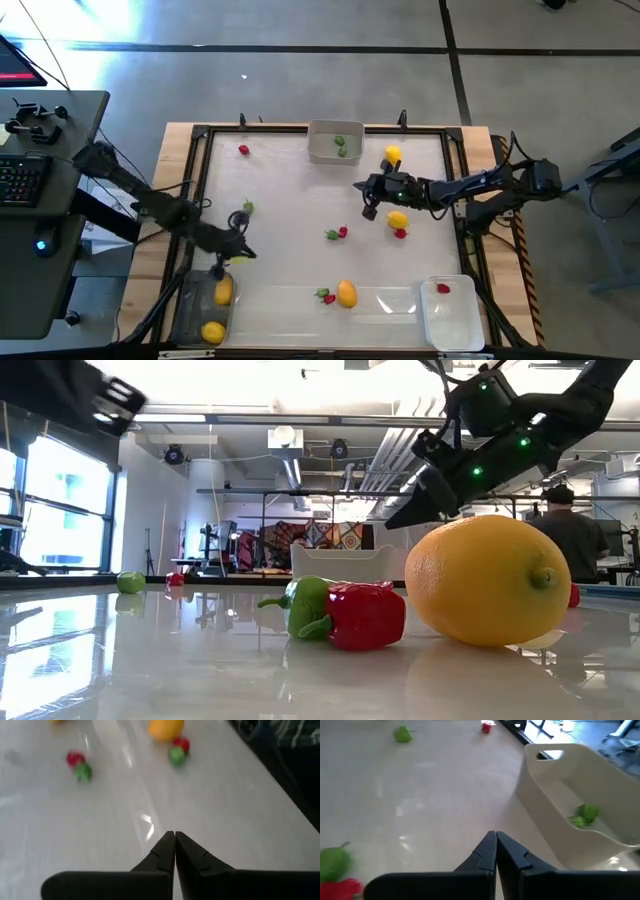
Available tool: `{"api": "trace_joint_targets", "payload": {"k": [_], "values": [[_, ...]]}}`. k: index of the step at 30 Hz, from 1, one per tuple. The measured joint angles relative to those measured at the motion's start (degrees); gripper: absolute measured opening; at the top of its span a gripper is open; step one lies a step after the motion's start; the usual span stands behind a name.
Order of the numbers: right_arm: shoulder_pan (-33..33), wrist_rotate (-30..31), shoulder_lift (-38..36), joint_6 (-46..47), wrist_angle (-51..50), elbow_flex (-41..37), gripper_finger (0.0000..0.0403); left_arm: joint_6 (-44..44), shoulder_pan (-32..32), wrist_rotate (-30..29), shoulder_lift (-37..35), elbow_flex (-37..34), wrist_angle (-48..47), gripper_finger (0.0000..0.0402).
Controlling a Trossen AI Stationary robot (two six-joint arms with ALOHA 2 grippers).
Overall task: Sort produce into baskets
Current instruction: Put the green chili pepper into the gray bin
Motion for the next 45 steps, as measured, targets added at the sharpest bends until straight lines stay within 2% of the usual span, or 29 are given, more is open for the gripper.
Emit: {"api": "trace_joint_targets", "payload": {"k": [5,8,12,18,22,31,39,45], "values": [[1.7,-8.2,0.0,2.3,1.3,0.0,0.0002,8.5,8.5,4.9,0.0,-7.4,15.8,0.0],[4.1,-7.7,0.0,2.9,2.1,0.0,0.0018,11.4,13.4,7.5,0.0,-11.0,24.8,0.0],[7.3,-6.7,0.3,6.5,2.6,0.8,0.0065,13.6,19.1,7.6,0.0,-14.6,35.2,0.0],[12.7,-4.5,4.6,10.2,2.6,4.0,0.0142,13.7,25.5,6.9,0.2,-17.2,41.4,0.0],[15.6,-1.7,10.2,11.3,0.1,8.2,0.0168,15.1,27.9,4.0,0.7,-18.4,45.5,0.0],[18.3,-1.5,19.5,18.0,-19.6,22.2,0.0175,15.7,31.0,3.0,3.4,-23.6,60.5,0.0],[18.7,-0.5,25.2,19.8,-30.4,30.7,0.0175,14.9,31.5,2.9,5.3,-24.8,62.3,0.0],[18.6,0.3,26.8,20.2,-33.7,32.7,0.0188,14.6,31.5,2.9,6.9,-24.8,63.0,0.0]]}}
